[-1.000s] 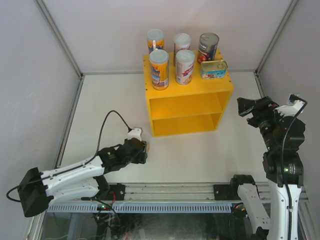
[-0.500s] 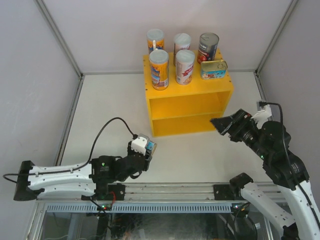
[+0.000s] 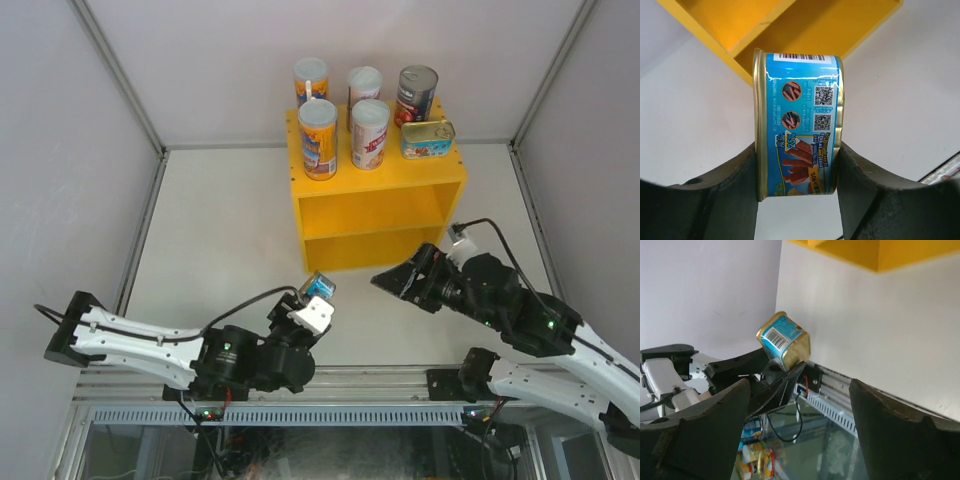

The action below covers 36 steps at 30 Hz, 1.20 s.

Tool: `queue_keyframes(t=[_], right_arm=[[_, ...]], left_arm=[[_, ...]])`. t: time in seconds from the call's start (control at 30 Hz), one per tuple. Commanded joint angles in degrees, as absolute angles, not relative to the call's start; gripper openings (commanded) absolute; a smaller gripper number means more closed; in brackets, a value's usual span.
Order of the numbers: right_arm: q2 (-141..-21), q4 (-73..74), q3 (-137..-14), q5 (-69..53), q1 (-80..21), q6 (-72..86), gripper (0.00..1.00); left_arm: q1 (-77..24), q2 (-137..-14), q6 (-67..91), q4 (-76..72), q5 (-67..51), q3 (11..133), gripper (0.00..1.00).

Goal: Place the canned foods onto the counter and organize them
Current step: Place the canned food on the counter.

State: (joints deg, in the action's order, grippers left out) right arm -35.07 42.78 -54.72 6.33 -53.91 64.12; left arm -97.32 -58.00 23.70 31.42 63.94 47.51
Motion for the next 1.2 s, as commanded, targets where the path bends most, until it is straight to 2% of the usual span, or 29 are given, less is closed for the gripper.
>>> queue_keyframes(t=[0.0, 0.4, 0.5, 0.53, 0.57, 1.17], right_arm=[[-37.9, 37.0, -54.4, 12.2, -60.2, 72.0, 0.81], [-44.4, 28.5, -54.4, 10.2, -64.2, 78.4, 0.84], [-45.0, 26.7, -54.4, 8.9, -64.1, 79.9, 0.89], [-45.0, 26.1, -54.4, 8.7, -64.0, 80.5, 0.98], [-44.9, 25.3, -54.4, 8.6, -63.9, 80.8, 1.00], [-52.2, 17.9, -55.5, -2.6, -60.8, 83.1, 1.00]], left_arm=[[-100.6, -58.0, 14.8, 28.4, 74.5, 52.4, 0.00], [-107.1, -53.4, -11.8, 9.1, 74.8, 46.2, 0.00], [-107.2, -52.7, -16.3, 6.8, 74.3, 45.5, 0.00], [-107.3, -52.5, -17.5, 6.5, 74.1, 45.5, 0.00], [-107.3, -52.3, -18.4, 6.3, 73.9, 45.4, 0.00], [-107.3, -49.5, -39.2, -9.6, 72.7, 38.9, 0.00]])
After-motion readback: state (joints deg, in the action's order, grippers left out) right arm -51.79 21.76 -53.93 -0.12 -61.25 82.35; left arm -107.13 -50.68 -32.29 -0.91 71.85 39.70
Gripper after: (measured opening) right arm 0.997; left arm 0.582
